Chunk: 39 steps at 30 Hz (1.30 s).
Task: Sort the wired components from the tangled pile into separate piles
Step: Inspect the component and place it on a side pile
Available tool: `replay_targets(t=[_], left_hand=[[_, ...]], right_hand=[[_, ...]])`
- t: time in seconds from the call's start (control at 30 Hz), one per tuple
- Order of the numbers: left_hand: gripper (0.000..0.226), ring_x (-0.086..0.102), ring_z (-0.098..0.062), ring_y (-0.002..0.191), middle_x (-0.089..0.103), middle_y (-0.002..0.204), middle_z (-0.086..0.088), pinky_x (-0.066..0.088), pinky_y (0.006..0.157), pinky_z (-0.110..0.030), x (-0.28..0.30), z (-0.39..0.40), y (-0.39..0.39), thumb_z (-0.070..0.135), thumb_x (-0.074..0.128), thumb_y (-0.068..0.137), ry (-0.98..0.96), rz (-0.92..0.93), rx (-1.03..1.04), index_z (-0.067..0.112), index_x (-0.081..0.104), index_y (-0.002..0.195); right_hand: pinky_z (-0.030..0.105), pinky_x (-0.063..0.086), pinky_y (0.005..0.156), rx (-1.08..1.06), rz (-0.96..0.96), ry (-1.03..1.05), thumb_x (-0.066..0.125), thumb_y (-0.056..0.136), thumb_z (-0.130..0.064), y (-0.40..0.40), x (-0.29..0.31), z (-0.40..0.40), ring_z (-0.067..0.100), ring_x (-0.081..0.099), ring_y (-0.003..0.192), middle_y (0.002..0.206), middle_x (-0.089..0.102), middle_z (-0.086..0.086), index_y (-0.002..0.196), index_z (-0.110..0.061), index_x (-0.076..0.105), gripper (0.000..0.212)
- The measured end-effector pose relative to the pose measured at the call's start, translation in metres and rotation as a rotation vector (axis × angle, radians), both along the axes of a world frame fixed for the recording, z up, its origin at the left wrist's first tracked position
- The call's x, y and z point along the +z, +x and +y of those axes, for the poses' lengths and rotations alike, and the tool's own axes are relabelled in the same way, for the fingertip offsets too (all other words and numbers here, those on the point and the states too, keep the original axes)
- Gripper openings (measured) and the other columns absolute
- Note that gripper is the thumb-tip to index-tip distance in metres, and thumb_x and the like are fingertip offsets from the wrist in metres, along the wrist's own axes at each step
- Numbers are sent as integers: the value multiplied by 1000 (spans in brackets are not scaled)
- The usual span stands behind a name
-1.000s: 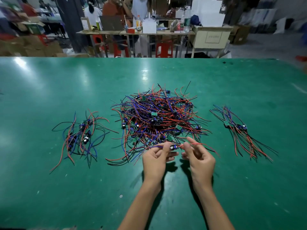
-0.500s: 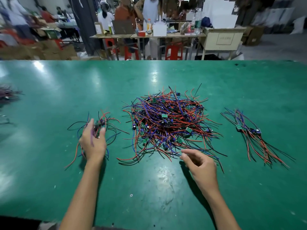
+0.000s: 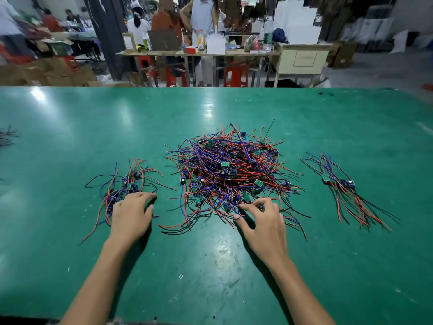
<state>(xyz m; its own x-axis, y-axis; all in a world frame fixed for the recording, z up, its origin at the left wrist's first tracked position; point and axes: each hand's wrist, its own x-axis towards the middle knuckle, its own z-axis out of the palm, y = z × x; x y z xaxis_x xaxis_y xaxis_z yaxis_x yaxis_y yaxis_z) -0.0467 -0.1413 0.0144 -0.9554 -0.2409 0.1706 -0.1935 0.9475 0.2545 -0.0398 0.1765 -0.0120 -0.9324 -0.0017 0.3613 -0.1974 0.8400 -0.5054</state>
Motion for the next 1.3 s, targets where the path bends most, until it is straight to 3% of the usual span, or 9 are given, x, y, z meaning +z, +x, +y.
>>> replay_targets(t=[0.1,0.33,0.57,0.73,0.87,0.97,1.07,1.17,1.3], left_hand=[[48,55,-24,129,66,134,-2,38,109,-42,4,-8,5,0,59,84,47,24,21,21,68,126],[29,58,-20,109,69,113,2,39,95,-38,9,70,24,3,67,88,272,351,-242,22,73,110],[45,48,-14,128,58,135,6,33,107,-32,-9,143,22,28,60,99,271,313,-409,26,54,144],[43,56,-15,119,65,127,9,33,100,-28,-14,153,23,24,64,98,355,364,-392,27,56,140],[75,47,-12,124,56,135,7,31,105,-30,-18,150,21,29,73,89,416,306,-377,24,37,154],[51,42,-8,135,47,149,13,26,105,-31,-19,152,20,36,66,95,277,294,-467,37,51,143],[19,49,-10,131,57,139,15,24,102,-32,-19,154,22,37,63,98,236,344,-531,34,71,115],[14,57,-10,120,68,118,16,25,95,-29,-19,155,25,34,67,95,235,461,-520,26,72,106],[24,66,-8,100,71,101,13,28,91,-28,-18,154,31,39,63,94,300,622,-475,20,72,106]], right_hand=[[37,46,84,-5,69,-44,71,91,-46,3,-1,0,17,52,100,108,53,-7,108,-31,75,23],[36,42,77,5,86,8,77,89,-28,6,0,-4,20,55,92,95,59,-6,92,-23,75,6],[37,44,77,-68,354,-156,62,97,-29,22,0,4,20,59,86,91,68,-7,92,-17,72,17],[36,44,75,-89,421,-293,52,101,-32,25,3,5,18,57,81,88,67,-5,90,-13,69,28],[31,38,69,-160,475,-441,47,103,-27,25,5,7,19,49,75,81,58,-1,83,-8,61,31],[26,33,67,-257,436,-591,43,103,-31,25,7,11,18,47,72,78,56,-2,84,-11,59,33],[27,31,65,-348,340,-704,43,103,-38,24,7,15,22,48,69,74,57,0,84,-16,59,33],[27,32,61,-405,275,-775,44,102,-39,23,7,17,17,52,65,71,59,-4,83,-19,57,30],[10,36,61,-429,223,-790,48,107,-32,21,6,20,-9,57,71,72,61,-9,84,-20,58,28]])
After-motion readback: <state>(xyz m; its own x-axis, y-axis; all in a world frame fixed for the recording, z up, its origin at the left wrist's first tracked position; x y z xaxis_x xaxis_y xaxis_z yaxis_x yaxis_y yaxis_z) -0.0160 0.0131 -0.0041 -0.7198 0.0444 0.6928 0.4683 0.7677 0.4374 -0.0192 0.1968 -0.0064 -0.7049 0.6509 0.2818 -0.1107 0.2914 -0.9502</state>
